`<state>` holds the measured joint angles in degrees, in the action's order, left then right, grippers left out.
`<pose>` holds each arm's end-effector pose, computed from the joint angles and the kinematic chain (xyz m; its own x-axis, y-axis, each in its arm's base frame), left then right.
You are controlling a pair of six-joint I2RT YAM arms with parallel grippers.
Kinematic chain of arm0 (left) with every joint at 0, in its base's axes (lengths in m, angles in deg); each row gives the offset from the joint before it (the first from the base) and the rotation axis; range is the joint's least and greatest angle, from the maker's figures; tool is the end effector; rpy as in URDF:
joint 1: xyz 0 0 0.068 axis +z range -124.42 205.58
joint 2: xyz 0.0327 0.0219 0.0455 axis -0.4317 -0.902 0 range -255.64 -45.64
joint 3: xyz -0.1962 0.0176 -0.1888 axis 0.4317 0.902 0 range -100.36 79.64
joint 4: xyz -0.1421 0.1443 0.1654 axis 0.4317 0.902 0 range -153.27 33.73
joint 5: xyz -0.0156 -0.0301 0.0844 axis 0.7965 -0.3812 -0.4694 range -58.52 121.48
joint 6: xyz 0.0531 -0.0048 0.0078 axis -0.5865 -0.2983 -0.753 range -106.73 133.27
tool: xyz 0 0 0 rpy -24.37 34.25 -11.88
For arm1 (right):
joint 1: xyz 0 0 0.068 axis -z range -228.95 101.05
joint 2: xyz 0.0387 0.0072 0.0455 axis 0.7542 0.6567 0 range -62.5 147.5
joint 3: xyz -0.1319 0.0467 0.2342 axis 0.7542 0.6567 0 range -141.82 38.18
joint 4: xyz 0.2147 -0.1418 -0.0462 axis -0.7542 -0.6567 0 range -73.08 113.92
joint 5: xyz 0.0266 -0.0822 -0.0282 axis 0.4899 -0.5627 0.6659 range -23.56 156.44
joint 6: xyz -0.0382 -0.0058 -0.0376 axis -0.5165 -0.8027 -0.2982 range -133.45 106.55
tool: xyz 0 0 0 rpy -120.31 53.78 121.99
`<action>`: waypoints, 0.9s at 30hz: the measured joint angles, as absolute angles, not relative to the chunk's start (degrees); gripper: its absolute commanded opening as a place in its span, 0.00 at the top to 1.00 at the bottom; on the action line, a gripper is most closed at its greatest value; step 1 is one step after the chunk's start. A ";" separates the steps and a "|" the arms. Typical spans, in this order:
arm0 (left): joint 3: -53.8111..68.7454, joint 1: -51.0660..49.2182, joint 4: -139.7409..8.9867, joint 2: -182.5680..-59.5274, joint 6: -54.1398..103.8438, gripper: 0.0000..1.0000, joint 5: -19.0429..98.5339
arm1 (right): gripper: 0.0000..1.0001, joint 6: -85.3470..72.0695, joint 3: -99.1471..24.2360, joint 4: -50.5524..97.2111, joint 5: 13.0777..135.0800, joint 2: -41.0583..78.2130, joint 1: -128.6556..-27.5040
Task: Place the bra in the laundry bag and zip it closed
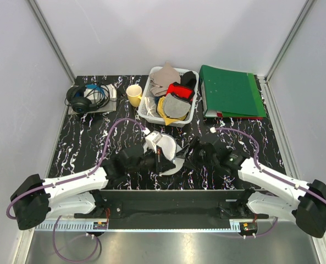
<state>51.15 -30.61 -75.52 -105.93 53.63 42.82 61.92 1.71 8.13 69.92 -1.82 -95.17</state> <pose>0.1231 -0.1964 0.2283 -0.7363 -0.0417 -0.6754 0.5787 0.4786 -0.6604 0.1525 0.1623 0.2276 -0.8407 0.5186 -0.1556 0.2404 0.6150 0.7510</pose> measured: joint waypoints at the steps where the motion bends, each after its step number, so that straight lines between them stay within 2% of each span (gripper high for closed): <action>1: 51.15 -30.65 -75.50 -105.91 53.63 1.00 42.71 | 0.32 62.38 1.71 8.22 69.73 -2.32 -95.28; 9: 51.15 -30.85 -75.07 -105.87 53.59 1.00 41.75 | 0.27 62.77 1.14 5.40 66.41 -9.90 -96.07; 13: 51.15 -30.85 -74.69 -105.87 53.61 1.00 41.72 | 0.32 60.28 -1.98 4.61 66.54 -6.21 -96.13; 18: 51.15 -30.85 -74.54 -105.74 53.63 1.00 41.72 | 0.49 59.38 -3.93 7.00 67.17 0.30 -96.33; 20: 51.15 -30.85 -74.41 -105.50 53.61 1.00 41.72 | 0.65 59.45 -3.93 7.11 66.84 1.29 -96.33; 21: 51.15 -30.85 -74.23 -105.30 53.63 1.00 41.70 | 0.85 59.43 -3.93 7.17 66.30 1.42 -96.37; 22: 51.15 -30.85 -73.95 -105.04 53.61 1.00 41.64 | 0.97 59.54 -3.91 7.26 65.73 1.40 -96.39; 23: 51.15 -30.85 -73.40 -104.64 53.61 1.00 41.33 | 1.00 59.49 -3.91 7.56 65.01 1.33 -96.44; 27: 51.17 -30.39 -69.54 -101.34 53.61 1.00 38.36 | 1.00 59.89 -2.77 8.50 63.15 0.06 -96.44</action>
